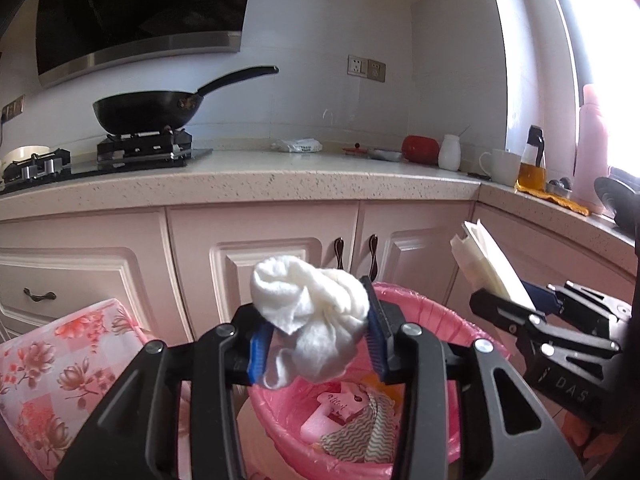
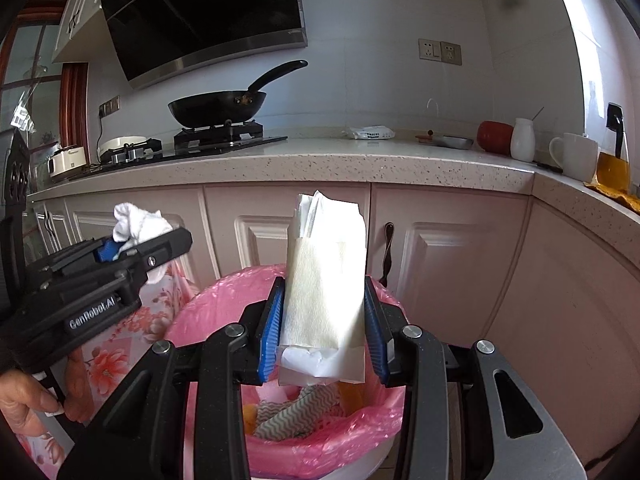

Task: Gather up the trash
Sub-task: 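Carry the tissue and packet over the pink bin and open both tools, then move both open tools back over the table items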

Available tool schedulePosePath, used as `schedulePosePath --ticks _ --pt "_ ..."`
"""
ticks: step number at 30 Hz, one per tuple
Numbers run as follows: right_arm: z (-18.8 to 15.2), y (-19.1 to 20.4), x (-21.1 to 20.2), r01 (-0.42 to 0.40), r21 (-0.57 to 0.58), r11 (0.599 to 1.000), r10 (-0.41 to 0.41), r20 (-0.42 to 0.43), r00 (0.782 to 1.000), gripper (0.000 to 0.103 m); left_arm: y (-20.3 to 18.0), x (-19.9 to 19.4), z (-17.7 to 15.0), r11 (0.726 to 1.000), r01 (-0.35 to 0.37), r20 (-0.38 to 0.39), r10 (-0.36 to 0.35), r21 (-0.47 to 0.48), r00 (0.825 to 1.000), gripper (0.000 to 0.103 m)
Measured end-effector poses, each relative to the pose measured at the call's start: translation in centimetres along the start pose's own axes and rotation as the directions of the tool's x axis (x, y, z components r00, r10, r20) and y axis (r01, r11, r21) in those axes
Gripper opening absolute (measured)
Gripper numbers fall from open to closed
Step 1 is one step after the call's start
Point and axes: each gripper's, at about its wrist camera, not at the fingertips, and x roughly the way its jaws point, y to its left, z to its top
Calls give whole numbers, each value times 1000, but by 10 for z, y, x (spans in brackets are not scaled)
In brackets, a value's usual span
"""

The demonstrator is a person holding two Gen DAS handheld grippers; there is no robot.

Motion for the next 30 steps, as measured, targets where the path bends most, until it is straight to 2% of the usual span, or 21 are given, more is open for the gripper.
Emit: schedulePosePath --ticks 1,4,8,13,15,17,22,30 --pt "-1 -3 5 -11 8 1000 11 -10 1000 38 1 3 -2 1000 -3 -4 3 0 1000 44" --pt "-2 -11 18 -29 33 999 31 -37 999 48 6 15 -11 1000 -8 -12 8 -10 1000 67" --pt "-4 -19 20 -14 52 999 16 -45 999 48 14 19 -11 1000 -22 -12 22 -12 1000 68" --pt "-5 -23 4 -7 68 998 10 -38 999 49 21 7 -9 999 -29 -5 28 -16 1000 71" --pt "-7 -21 -8 -12 69 998 14 -34 999 49 24 -4 -10 999 -32 -5 32 -30 999 75" --pt "-8 -17 -20 -15 64 998 17 -29 999 53 27 -17 -11 998 -45 -7 45 -44 999 87" --pt "-9 3 -48 -51 55 997 52 -19 998 57 35 -59 -18 995 -74 -23 72 -60 997 96" --pt "-12 61 -93 -109 12 994 109 10 994 69 52 -155 -40 987 -119 -1 120 -112 993 98"
